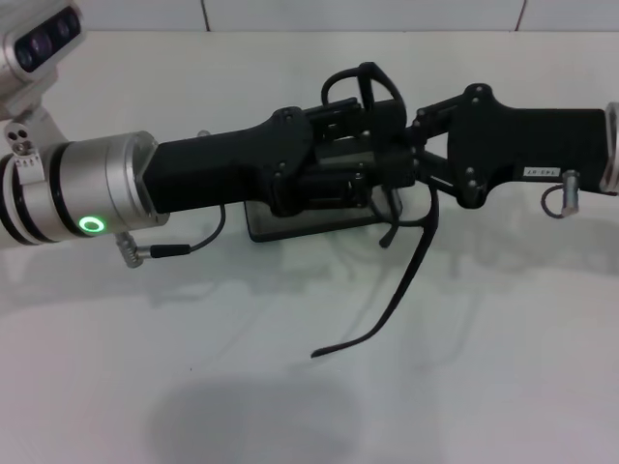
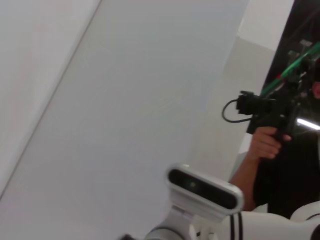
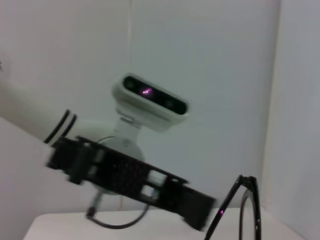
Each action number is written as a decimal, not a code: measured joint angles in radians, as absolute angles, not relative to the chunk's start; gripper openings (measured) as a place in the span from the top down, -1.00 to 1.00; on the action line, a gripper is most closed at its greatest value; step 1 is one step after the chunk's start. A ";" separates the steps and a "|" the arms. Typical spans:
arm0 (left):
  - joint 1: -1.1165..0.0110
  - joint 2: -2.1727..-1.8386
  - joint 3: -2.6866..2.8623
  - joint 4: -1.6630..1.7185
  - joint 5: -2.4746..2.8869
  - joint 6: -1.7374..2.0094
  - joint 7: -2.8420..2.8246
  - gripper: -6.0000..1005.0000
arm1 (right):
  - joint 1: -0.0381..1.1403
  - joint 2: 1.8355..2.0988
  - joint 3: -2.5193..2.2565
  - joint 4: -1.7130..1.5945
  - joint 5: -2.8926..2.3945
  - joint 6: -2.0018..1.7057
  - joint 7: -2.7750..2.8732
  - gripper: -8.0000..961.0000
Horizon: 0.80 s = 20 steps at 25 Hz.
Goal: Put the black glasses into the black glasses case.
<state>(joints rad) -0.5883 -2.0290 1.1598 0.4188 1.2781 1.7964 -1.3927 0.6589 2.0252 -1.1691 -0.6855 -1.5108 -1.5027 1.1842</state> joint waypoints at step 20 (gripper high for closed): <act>-0.587 -2.032 1.158 0.418 1.295 1.771 -1.393 -0.74 | 0.663 2.020 -1.198 -0.665 -1.485 -1.510 1.184 0.78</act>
